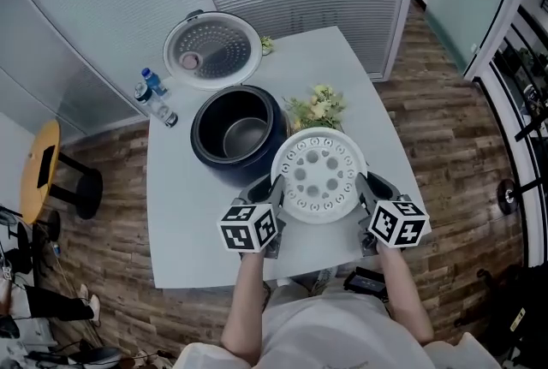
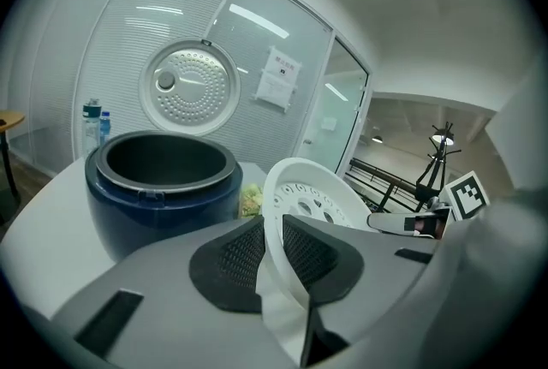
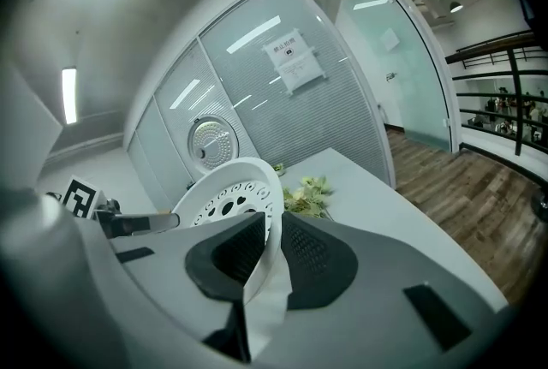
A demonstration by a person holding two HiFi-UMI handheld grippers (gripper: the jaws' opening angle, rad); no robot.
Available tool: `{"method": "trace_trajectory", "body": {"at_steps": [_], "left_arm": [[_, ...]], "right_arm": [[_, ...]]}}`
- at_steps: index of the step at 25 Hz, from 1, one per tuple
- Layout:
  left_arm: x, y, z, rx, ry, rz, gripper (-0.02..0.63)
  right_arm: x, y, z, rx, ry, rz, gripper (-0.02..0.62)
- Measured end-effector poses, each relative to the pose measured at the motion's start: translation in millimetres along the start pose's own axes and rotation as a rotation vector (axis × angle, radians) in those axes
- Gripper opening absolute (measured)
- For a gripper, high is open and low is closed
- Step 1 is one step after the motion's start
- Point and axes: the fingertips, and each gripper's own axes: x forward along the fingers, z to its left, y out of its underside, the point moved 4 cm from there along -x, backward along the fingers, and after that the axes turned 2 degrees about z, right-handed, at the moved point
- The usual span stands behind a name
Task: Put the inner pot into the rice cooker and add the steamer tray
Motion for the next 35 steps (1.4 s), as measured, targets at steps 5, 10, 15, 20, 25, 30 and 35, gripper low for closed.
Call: {"method": "trace_trajectory", "body": {"at_steps": [5,10,15,20,25,30,35], "left_arm": [[-12,-20,-4,-0.014,0.007,-0.063,0.063],[-26,-29,-3,-0.022,-0.001,-0.099,0.062],[-39,-41,7,-0.031,-0.025,-0.133,0.061],[-51,-46,12,-0.048,-0.053,-0.157,0.062],[-69,-48,24,-0.062,-0.098,-0.184,0.063],[-87,-47,45,-0.096,-0.153,-0.205,0.063],[-100,-56,64,-0.102,-0.184,-0.235,0.063]], "right_arm": [[-4,-17,9,-0.029,-0.012,-0.031,0.071],[-5,-30,23,-0.057,-0.04,-0.051,0.069],[0,-42,41,-0.084,-0.079,-0.061,0.069],[4,-52,53,-0.095,-0.135,-0.061,0.067],[11,-59,72,-0.102,-0.235,-0.058,0.063],[27,-65,99,-0.142,-0.297,-0.037,0.061],[46,-68,121,-0.161,-0.31,-0.036,0.061]]}}
